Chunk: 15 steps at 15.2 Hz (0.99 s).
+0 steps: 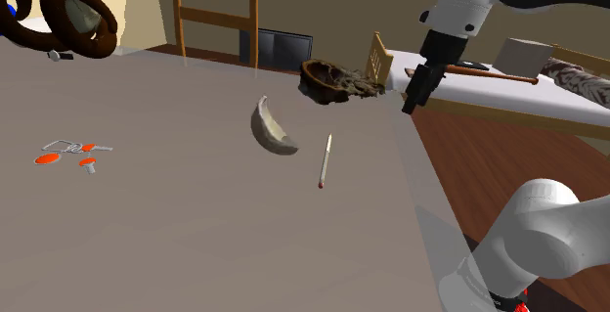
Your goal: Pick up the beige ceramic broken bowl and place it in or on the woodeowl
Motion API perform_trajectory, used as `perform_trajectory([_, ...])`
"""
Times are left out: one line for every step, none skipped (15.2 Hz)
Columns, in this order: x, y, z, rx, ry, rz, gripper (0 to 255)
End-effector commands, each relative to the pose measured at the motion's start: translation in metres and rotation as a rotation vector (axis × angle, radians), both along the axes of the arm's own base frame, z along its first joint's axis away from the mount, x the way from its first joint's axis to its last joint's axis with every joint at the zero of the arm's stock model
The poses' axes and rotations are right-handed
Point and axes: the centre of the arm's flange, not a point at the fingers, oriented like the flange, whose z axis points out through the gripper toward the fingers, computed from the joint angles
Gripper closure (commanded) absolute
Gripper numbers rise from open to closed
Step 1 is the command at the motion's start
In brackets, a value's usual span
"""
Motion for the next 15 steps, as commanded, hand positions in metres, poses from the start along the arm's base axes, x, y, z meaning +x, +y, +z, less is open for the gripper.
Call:
perform_trajectory([0.000,0.000,0.000,0.000,0.000,0.000,0])
perform_trajectory([0.005,0.012,-0.001,0.000,-0.009,0.011,0])
perform_trajectory([0.009,0.023,-0.001,0.000,-0.018,0.022,0])
perform_trajectory([0.014,0.035,-0.002,-0.001,-0.027,0.033,0])
perform_trajectory([0.018,0.047,-0.002,-0.001,-0.036,0.044,0])
perform_trajectory([0.022,0.059,-0.003,-0.001,-0.045,0.055,0])
perform_trajectory([0.026,0.071,-0.003,-0.001,-0.055,0.067,0])
perform_trajectory([0.030,0.083,-0.003,-0.001,-0.064,0.078,0])
perform_trajectory([0.034,0.095,-0.004,-0.002,-0.073,0.089,0])
perform_trajectory([0.037,0.107,-0.004,-0.002,-0.082,0.100,0])
perform_trajectory([0.041,0.119,-0.004,-0.002,-0.091,0.111,0])
perform_trajectory([0.044,0.131,-0.005,-0.002,-0.100,0.122,0])
perform_trajectory([0.047,0.143,-0.005,-0.002,-0.109,0.133,0])
perform_trajectory([0.051,0.156,-0.005,-0.003,-0.118,0.144,0])
perform_trajectory([0.054,0.168,-0.005,-0.003,-0.127,0.155,0])
